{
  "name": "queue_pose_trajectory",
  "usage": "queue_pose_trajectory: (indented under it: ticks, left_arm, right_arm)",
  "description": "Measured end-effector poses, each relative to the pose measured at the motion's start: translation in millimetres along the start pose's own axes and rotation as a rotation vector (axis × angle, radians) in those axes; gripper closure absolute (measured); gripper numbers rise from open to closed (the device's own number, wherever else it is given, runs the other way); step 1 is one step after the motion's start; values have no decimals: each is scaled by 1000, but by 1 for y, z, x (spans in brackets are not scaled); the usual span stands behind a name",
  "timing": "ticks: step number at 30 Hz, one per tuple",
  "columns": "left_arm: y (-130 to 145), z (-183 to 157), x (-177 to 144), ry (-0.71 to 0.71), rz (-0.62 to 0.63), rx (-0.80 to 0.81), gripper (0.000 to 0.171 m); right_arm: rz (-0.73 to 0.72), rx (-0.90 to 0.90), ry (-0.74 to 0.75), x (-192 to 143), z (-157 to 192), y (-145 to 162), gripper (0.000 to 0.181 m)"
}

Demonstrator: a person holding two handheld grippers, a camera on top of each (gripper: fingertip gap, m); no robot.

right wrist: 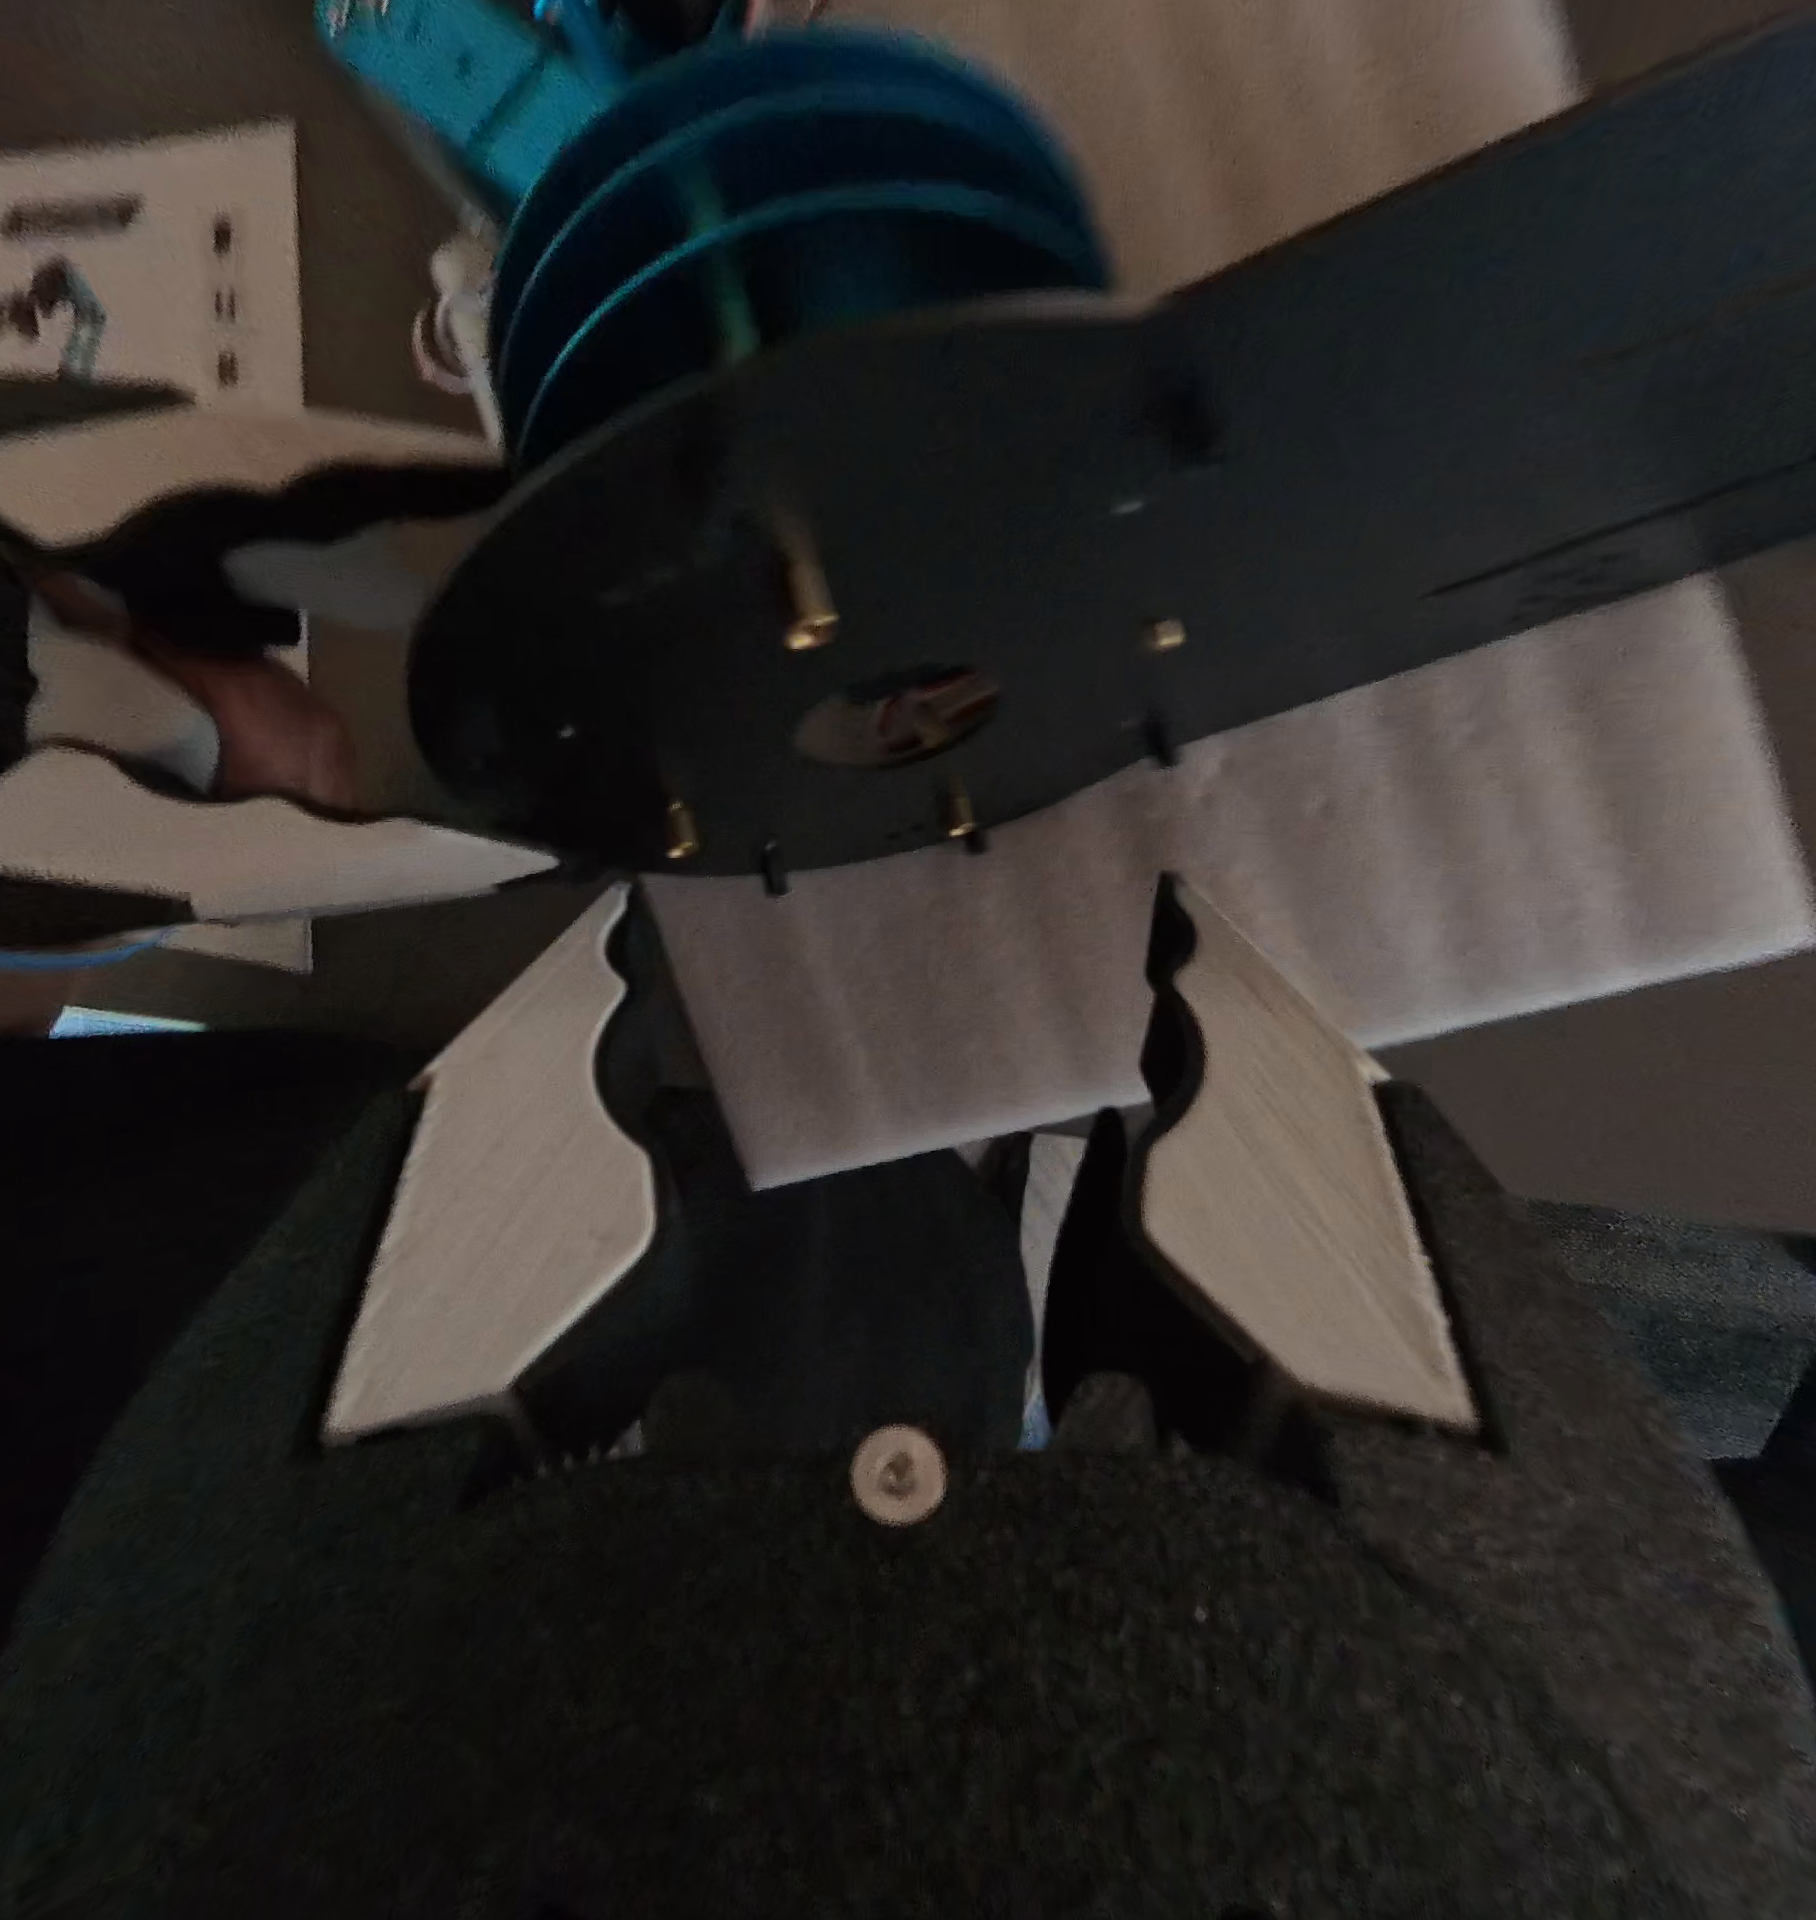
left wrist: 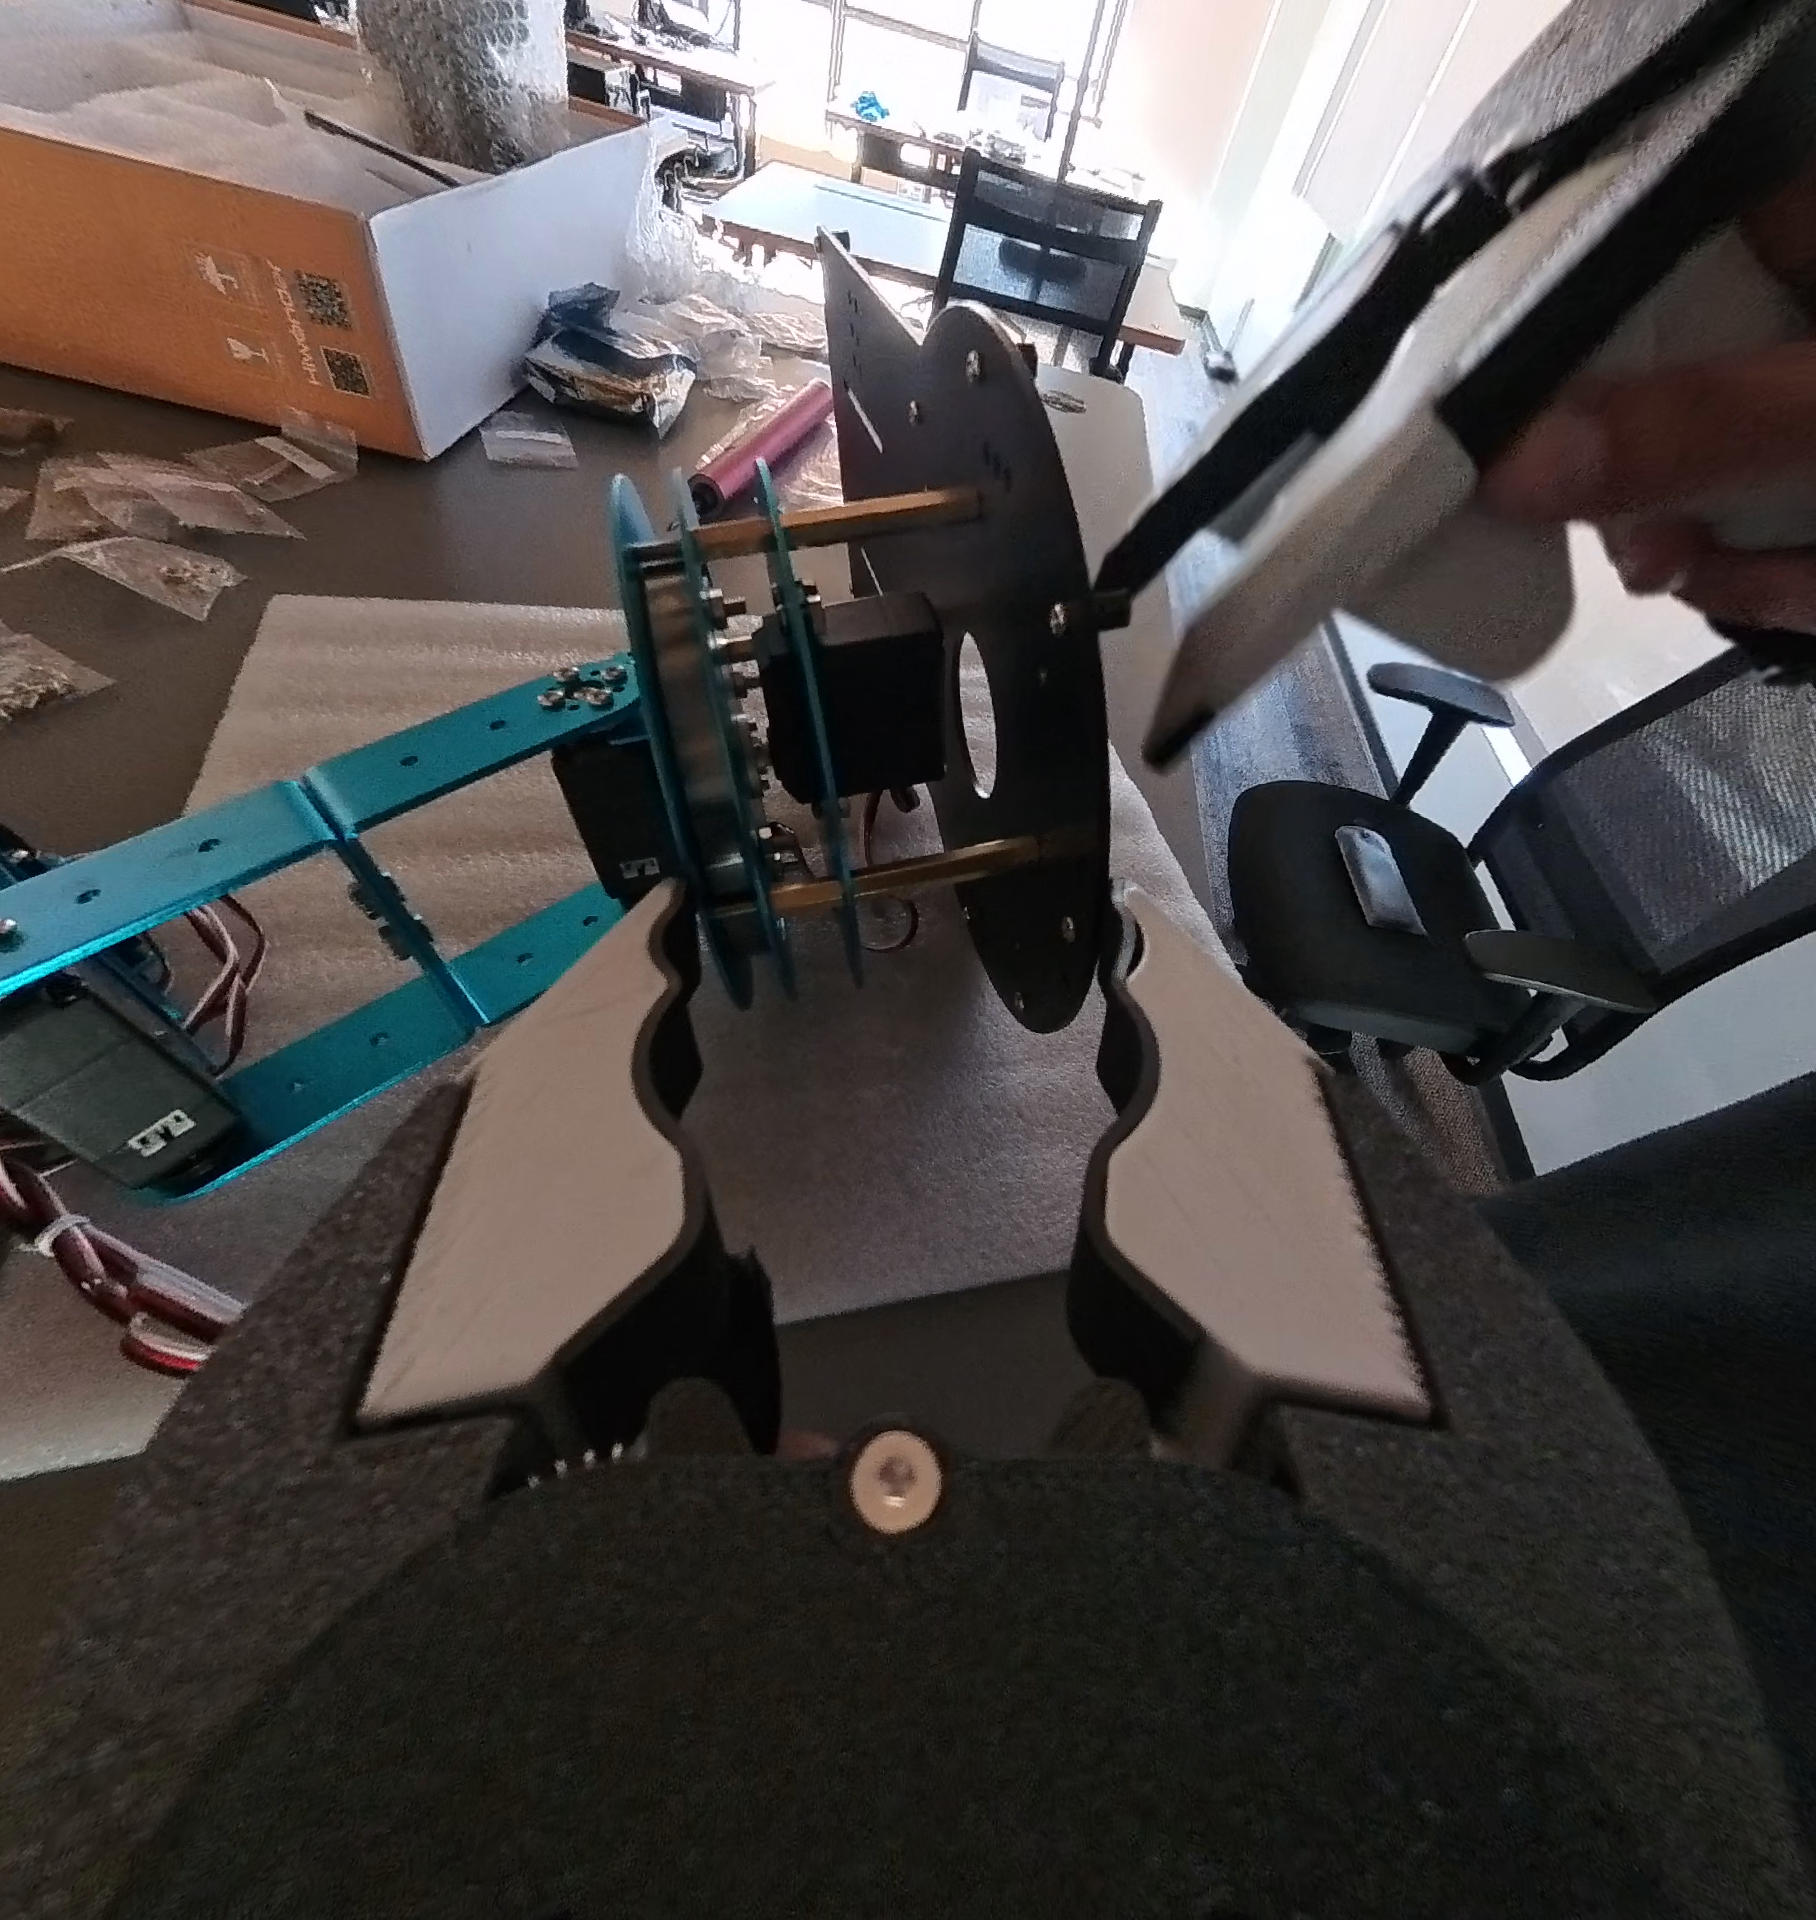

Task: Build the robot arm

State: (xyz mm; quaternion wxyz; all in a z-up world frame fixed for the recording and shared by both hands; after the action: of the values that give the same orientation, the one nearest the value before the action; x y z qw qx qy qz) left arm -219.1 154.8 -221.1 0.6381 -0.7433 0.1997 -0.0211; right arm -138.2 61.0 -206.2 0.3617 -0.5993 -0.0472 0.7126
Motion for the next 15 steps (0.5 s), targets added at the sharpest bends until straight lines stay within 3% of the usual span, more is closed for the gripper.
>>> queue_pose_trajectory:
  ticks: [3, 6, 7, 8, 10, 15]
  left_arm:
    - [0, 0, 0, -1, -1, -1, 95]
    - [0, 0, 0, -1, -1, -2, 95]
    - [0, 0, 0, -1, -1, -2, 95]
    - [0, 0, 0, -2, -2, 0, 95]
    - [0, 0, 0, -2, -6, -3, 95]
    - [0, 0, 0, -1, -5, -2, 95]
  right_arm:
    - [41, -58, 39, 21, 9, 7, 89]
    - [-21, -24, 57, 14, 3, -9, 95]
    - [-57, -36, 103, 5, -6, -14, 109]
    - [-63, -55, 146, -2, -13, -17, 109]
    - [-62, -26, 61, -6, -8, -17, 98]
    - [51, -54, 18, 22, 5, -1, 92]
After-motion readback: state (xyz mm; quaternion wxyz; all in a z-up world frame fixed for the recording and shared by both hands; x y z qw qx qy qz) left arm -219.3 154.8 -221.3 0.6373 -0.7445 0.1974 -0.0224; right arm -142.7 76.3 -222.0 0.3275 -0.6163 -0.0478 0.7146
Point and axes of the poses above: each gripper's, where its closed fingertips meet, x out along the fingers, y out of its underside, z = x × y across the jaws, the point moved 4 cm from there along -x, back along the fingers, and after that the axes turned 6 degrees about -z, right-handed, at the moved point
